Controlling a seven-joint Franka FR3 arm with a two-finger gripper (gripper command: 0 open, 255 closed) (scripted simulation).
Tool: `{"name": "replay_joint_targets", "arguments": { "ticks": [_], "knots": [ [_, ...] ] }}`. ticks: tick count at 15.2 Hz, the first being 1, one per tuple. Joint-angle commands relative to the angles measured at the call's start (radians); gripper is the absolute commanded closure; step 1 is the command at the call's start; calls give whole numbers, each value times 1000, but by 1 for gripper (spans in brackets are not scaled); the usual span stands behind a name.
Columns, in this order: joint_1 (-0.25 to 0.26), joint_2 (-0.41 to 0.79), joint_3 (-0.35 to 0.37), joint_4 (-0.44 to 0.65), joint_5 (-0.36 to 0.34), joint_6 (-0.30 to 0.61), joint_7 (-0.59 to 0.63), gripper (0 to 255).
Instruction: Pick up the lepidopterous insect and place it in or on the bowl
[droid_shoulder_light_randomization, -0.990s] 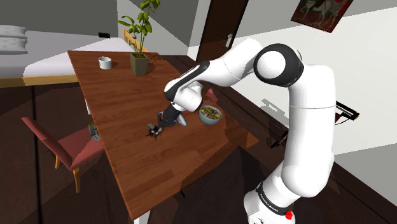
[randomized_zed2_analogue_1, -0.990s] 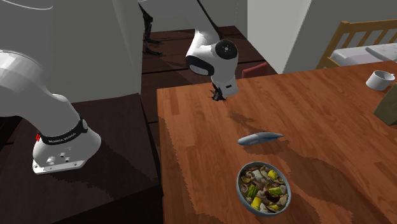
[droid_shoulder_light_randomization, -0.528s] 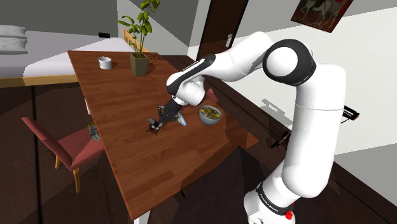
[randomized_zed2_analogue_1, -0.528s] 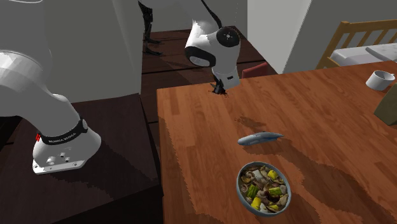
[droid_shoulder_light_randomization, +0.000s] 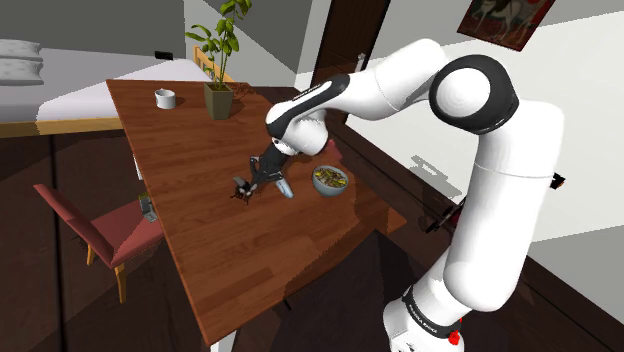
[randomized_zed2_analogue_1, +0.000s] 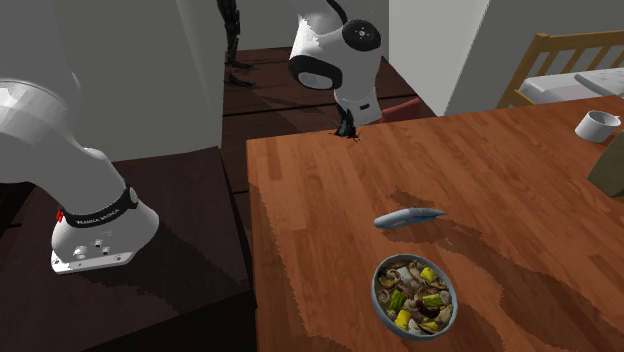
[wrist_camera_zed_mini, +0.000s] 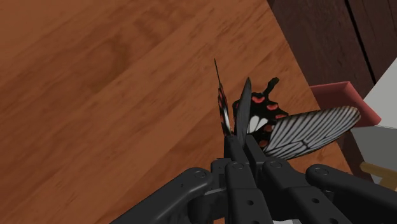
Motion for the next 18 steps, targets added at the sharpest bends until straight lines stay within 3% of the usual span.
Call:
{"name": "replay_joint_targets", "arguments": {
  "ticks": [1, 4, 18],
  "knots": [
    [4, -24, -6, -4, -14, -18, 19, 255],
    [7, -47, -13, -6, -30, -37, 38, 255],
    [-219, -38, -132, 55, -57, -239, -221, 255]
  ]
}}
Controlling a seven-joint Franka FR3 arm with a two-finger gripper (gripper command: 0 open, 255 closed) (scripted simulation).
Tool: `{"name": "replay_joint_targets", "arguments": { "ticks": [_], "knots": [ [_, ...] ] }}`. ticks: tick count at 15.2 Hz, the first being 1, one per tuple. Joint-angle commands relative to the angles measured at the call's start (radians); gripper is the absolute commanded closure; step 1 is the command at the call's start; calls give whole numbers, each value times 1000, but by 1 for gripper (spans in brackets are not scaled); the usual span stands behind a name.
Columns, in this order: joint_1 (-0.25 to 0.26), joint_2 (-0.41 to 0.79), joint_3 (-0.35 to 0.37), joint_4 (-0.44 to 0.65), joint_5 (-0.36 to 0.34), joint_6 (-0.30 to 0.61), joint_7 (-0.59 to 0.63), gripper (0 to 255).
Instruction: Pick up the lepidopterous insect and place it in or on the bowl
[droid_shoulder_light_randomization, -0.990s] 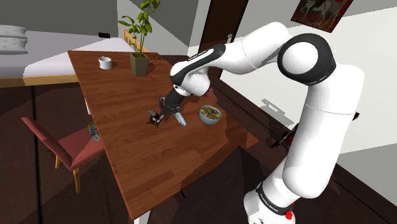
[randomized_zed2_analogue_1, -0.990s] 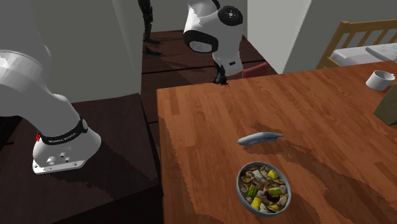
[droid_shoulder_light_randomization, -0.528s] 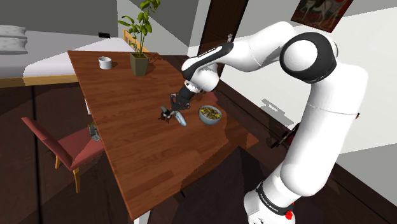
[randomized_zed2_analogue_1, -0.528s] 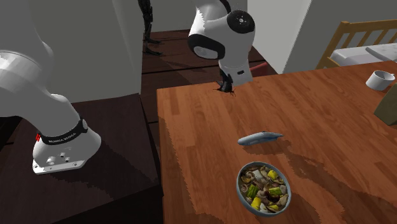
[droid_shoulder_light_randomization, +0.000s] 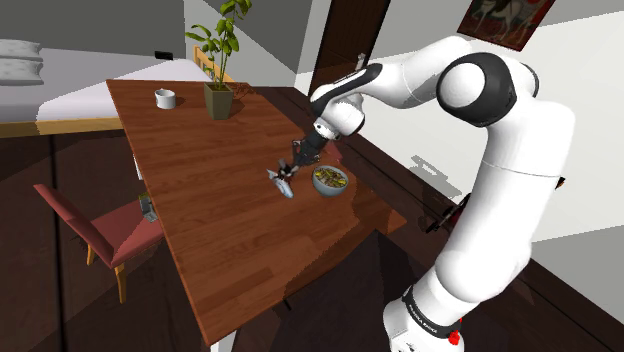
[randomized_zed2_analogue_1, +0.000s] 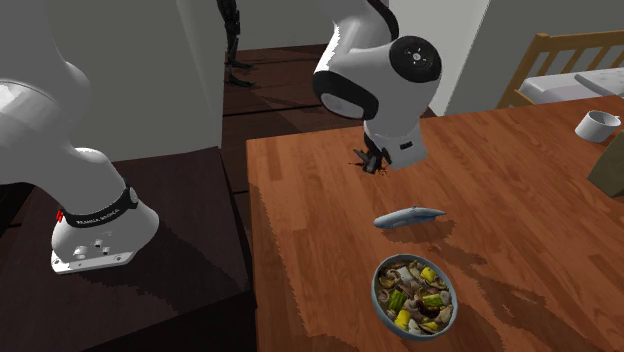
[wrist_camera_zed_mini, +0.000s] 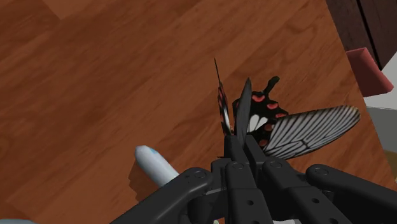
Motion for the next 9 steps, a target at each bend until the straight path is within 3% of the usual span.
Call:
{"name": "replay_joint_targets", "arguments": {
  "ticks": [1, 9],
  "knots": [
    [-31, 6, -16, 10, -4, -25, -38, 255],
    [-153, 89, -81, 158, -39, -164, -146, 255]
  ]
}}
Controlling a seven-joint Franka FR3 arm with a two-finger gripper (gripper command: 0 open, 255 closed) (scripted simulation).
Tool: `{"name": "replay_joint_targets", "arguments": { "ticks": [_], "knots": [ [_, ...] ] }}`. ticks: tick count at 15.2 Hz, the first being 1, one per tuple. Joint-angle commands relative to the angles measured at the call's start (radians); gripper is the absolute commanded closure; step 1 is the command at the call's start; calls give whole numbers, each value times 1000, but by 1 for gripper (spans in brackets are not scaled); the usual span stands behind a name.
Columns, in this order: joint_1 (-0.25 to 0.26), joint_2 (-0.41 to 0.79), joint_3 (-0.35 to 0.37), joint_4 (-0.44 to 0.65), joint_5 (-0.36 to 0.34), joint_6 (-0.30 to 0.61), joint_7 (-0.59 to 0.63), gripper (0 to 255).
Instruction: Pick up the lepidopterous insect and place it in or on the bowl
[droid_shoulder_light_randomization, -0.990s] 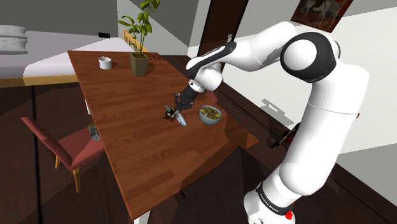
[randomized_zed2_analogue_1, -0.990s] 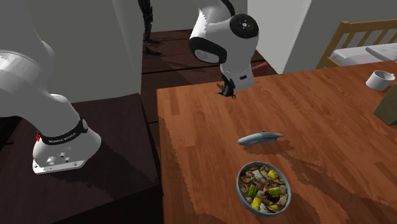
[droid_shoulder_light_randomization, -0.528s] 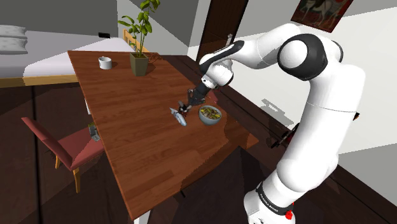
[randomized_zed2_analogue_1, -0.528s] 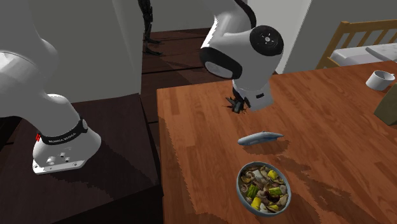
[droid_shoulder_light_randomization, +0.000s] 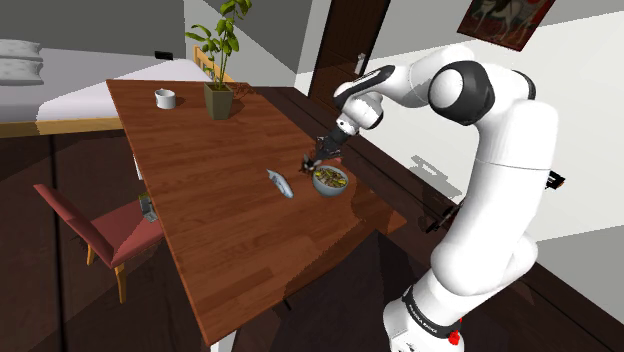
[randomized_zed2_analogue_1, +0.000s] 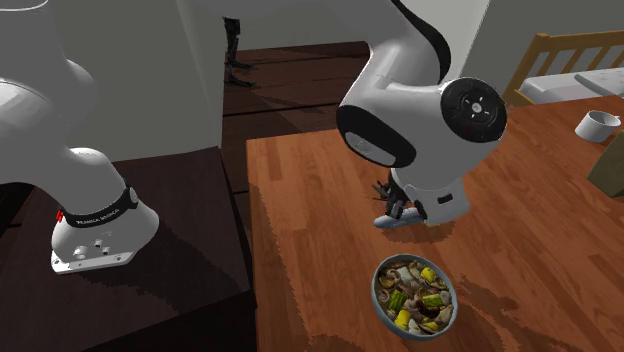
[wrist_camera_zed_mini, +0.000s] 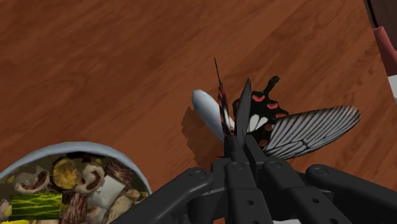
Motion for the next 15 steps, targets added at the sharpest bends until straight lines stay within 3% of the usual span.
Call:
{"name": "replay_joint_targets", "arguments": {
  "ticks": [1, 12, 15],
  "knots": [
    [-30, 16, -15, 34, -9, -36, -26, 255],
    [-210, 235, -73, 411, -47, -271, -122, 255],
    [-212, 256, -68, 405, -39, -247, -135, 255]
  ]
}}
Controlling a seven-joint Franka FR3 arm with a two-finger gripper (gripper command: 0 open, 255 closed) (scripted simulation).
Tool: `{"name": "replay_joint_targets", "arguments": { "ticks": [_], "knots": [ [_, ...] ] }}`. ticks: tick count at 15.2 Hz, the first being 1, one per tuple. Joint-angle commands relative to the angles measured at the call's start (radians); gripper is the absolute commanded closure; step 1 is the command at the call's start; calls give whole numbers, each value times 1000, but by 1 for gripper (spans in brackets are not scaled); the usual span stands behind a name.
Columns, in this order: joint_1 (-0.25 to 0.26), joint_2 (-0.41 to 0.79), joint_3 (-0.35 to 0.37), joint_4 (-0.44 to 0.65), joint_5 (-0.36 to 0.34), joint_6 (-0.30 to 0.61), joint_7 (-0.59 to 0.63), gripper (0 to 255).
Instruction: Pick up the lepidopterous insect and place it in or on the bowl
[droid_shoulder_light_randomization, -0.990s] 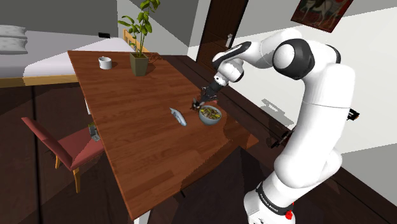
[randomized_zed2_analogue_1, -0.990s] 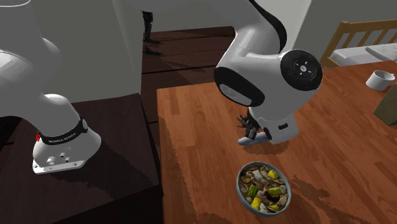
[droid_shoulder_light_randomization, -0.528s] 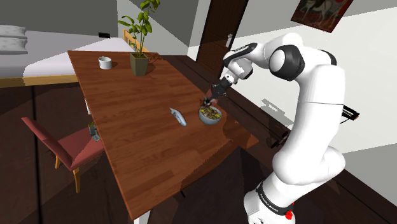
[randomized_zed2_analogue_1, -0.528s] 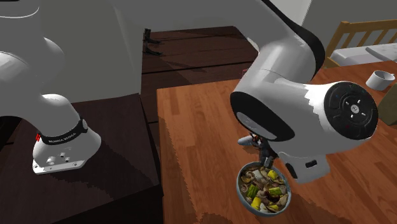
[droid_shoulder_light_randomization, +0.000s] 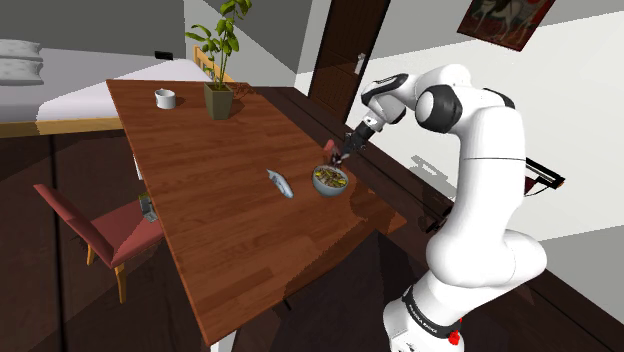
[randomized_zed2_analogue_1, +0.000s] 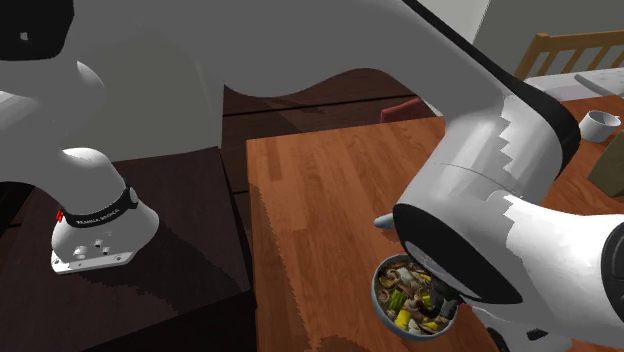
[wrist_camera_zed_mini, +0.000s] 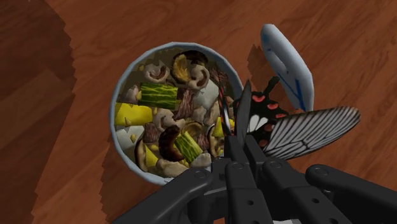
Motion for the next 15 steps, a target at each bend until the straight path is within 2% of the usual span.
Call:
{"name": "replay_joint_targets", "arguments": {
  "ticks": [1, 15],
  "knots": [
    [-4, 20, 3, 6, 5, 11, -10, 255],
    [-11, 116, 20, 9, 34, 94, -56, 255]
  ]
}}
